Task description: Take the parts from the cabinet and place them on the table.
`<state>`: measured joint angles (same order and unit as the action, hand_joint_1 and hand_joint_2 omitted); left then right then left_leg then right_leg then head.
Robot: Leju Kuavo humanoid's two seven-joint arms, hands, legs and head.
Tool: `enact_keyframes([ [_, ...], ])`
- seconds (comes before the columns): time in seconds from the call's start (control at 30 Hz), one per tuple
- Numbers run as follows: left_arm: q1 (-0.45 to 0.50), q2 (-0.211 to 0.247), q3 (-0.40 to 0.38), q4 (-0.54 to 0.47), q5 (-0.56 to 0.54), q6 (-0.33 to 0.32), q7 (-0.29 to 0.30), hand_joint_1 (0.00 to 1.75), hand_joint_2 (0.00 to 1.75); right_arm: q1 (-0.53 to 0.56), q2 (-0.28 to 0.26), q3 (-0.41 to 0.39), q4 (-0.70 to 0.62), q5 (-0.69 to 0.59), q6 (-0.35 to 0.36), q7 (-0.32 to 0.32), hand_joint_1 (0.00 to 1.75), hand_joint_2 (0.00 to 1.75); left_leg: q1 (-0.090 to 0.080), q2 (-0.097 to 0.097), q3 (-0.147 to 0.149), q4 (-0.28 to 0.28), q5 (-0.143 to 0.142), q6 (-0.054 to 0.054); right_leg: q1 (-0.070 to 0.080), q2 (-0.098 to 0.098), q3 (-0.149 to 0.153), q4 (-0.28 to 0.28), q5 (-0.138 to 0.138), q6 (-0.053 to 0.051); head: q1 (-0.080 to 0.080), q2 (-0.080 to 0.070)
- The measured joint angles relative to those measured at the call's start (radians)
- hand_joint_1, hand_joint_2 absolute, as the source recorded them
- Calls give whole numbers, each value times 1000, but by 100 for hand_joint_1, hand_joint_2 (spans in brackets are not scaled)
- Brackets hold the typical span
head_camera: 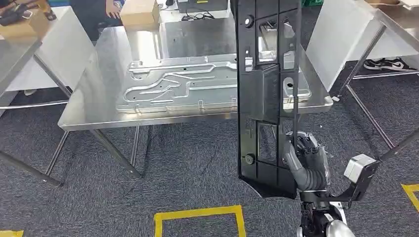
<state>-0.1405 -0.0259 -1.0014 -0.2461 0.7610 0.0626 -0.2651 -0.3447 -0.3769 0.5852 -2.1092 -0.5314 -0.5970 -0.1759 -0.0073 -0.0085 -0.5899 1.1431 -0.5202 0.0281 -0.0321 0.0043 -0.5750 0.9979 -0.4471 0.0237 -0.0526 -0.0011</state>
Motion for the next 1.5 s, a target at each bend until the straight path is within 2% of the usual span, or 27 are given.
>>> enact_keyframes([
  [0.07, 2, 0, 0, 0, 0, 0, 0, 0, 0, 1, -4, -1, -5, -7, 1, -1, 175, 175, 6, 2, -96, 136, -53, -8, 0, 2, 13, 0, -15, 0, 0, 0],
  [0.13, 2, 0, 0, 0, 0, 0, 0, 0, 0, 3, -8, -2, -6, -12, 1, -2, 175, 175, 6, 2, -121, 118, -28, -5, 2, 3, 34, 0, -31, 2, 0, 0],
  [0.23, 2, 0, 0, 0, 0, 0, 0, 0, 0, 3, -11, -7, -13, -13, 2, -2, 175, 175, -9, 2, -47, -126, 137, 33, 9, 3, 72, -4, -56, 3, 0, 0],
  [0.27, 3, 5, 0, 0, 0, 0, 0, 0, 0, 3, -15, -10, -13, -13, 2, -4, 175, 175, -19, -1, -41, -154, 160, 47, 7, 3, 83, -8, -63, 10, 2, 0],
  [0.33, 1, 8, -1, 0, 0, 0, 0, 0, 0, 0, -16, -10, -17, -12, 5, -4, 175, 175, -40, 0, -23, -186, 145, 57, -11, 1, 107, -39, -64, 33, 0, 0],
  [0.4, 2, 9, -2, 0, 1, 3, 0, 0, 0, 7, -19, -13, -21, -5, 5, 0, 175, 175, -41, -7, 30, -237, 152, 81, -12, -3, 135, -31, -31, 49, 0, 0],
  [0.43, 1, 10, -2, 0, 0, 3, 0, 0, 0, 10, -21, -15, -22, -3, 4, 3, 175, 175, -33, -6, 69, -263, 156, 85, -11, -3, 140, -23, -47, 45, 0, 0],
  [0.5, -10, 13, -1, 1, 0, 4, 0, 0, 0, 7, -29, -19, -29, 6, 4, 7, 175, 175, -32, -6, 82, -266, 153, 90, -5, -1, 80, 81, -94, 36, 1, 0],
  [0.57, -8, 8, -1, 1, 0, 2, 0, 0, 0, 10, -33, -21, -34, 11, 4, 10, 175, 175, -33, -7, 92, -264, 138, 86, -3, -1, -18, 212, -158, 43, 1, 0],
  [0.6, -5, 7, -2, 1, 0, 2, 1, 0, 0, 14, -34, -21, -35, 13, 3, 11, 175, 175, -33, -8, 97, -262, 130, 85, -2, -1, -51, 239, -166, 50, 1, 0],
  [0.63, -2, 6, -2, 1, 0, 2, 0, 0, 0, 17, -35, -21, -36, 14, 3, 13, 175, 175, -33, -9, 106, -260, 120, 83, -2, -1, -63, 223, -153, 50, 1, 0],
  [0.67, 1, 6, -2, 1, 0, 2, 1, 0, 0, 18, -39, -22, -37, 14, 0, 15, 175, 175, -33, -10, 118, -257, 108, 80, -2, -1, -55, 162, -114, 53, 1, 0],
  [0.73, 3, 6, -2, 1, 0, 2, 0, 0, 0, 20, -45, -27, -42, 15, -1, 16, 175, 175, -33, -10, 146, -249, 79, 71, 0, -1, -11, -14, 28, 46, 1, 0],
  [0.77, 3, 6, -2, 1, 0, 2, 0, 0, 0, 24, -48, -29, -42, 15, -3, 16, 175, 175, -37, -9, 152, -243, 66, 66, 5, -3, -10, -47, 68, 39, -1, 0],
  [0.8, 3, 5, -2, 1, 2, 1, 0, 0, 0, 24, -48, -31, -43, 14, -4, 17, 175, 175, -38, -8, 148, -241, 61, 62, 9, -3, -9, -50, 39, 32, 0, 0],
  [0.83, 1, 5, -2, 1, 1, 1, 2, 0, 0, 23, -50, -32, -45, 16, -3, 17, 175, 175, -37, -6, 144, -241, 54, 55, 11, -2, -10, -48, 56, 23, -2, 0],
  [0.9, 1, 1, -2, 1, 2, 1, 1, 0, 0, 24, -53, -36, -54, 17, -3, 17, 175, 175, -36, -5, 146, -226, 56, 52, 10, -1, -5, -50, 48, 12, -1, 0],
  [0.93, 0, 2, -2, 1, 2, 2, 1, 0, 0, 21, -55, -38, -56, 17, -3, 17, 175, 175, -35, -6, 123, -187, 58, 49, 1, -2, 6, -54, 45, 9, -1, 0],
  [1.0, -2, 0, -2, 1, 3, 2, 0, 0, 0, 20, -56, -43, -60, 17, -3, 17, 175, 175, -23, -3, 36, -38, 44, 24, -1, -2, 18, -55, 32, 0, -1, 0],
  [1.1, 2, 0, -2, 1, 4, 2, 0, 0, 0, 21, -58, -43, -62, 17, -3, 17, 175, 175, 3, -1, -95, 131, -49, -2, -3, 0, 38, -55, 9, 3, -1, 0],
  [1.17, 4, 0, -2, 1, 4, 2, 0, 0, 0, 22, -58, -44, -62, 16, -3, 22, 175, 175, 13, 1, -101, 74, -15, -9, -7, 2, 65, -55, -10, 9, -1, 0],
  [1.2, 4, 0, -2, 1, 5, 2, 0, 0, 0, 22, -58, -45, -62, 15, -2, 24, 175, 175, 15, 2, -79, -2, 33, -11, -8, 2, 80, -55, -21, 13, -2, 0],
  [1.27, 6, 0, -2, 1, 8, 2, 0, 0, 0, 21, -59, -49, -63, 14, 0, 26, 175, 175, 17, 5, -29, -184, 181, -5, -10, 2, 104, -59, -42, 24, -2, 0],
  [1.33, 6, 1, -2, 1, 10, 2, 1, 0, 0, 18, -60, -50, -65, 10, 4, 27, 175, 175, 4, 5, -22, -193, 151, 9, -9, 6, 113, -61, -55, 40, -1, 0],
  [1.43, 4, 1, -2, 1, 13, 2, 1, 0, 0, 22, -61, -52, -67, 4, 14, 29, 175, 175, 5, 2, 4, -205, 148, 32, -11, 4, 128, -54, -59, 55, 0, 0],
  [1.47, 4, 1, -2, 1, 13, 2, 0, 0, 0, 23, -61, -53, -67, 3, 15, 31, 175, 175, 4, 2, 17, -208, 144, 39, -12, 1, 118, -9, -63, 54, 0, 0],
  [1.5, 2, 1, -2, 1, 13, 3, 0, 0, 0, 21, -62, -54, -67, 3, 18, 30, 175, 175, 2, 2, 22, -208, 137, 49, -10, 1, 80, 61, -80, 51, 1, 0],
])
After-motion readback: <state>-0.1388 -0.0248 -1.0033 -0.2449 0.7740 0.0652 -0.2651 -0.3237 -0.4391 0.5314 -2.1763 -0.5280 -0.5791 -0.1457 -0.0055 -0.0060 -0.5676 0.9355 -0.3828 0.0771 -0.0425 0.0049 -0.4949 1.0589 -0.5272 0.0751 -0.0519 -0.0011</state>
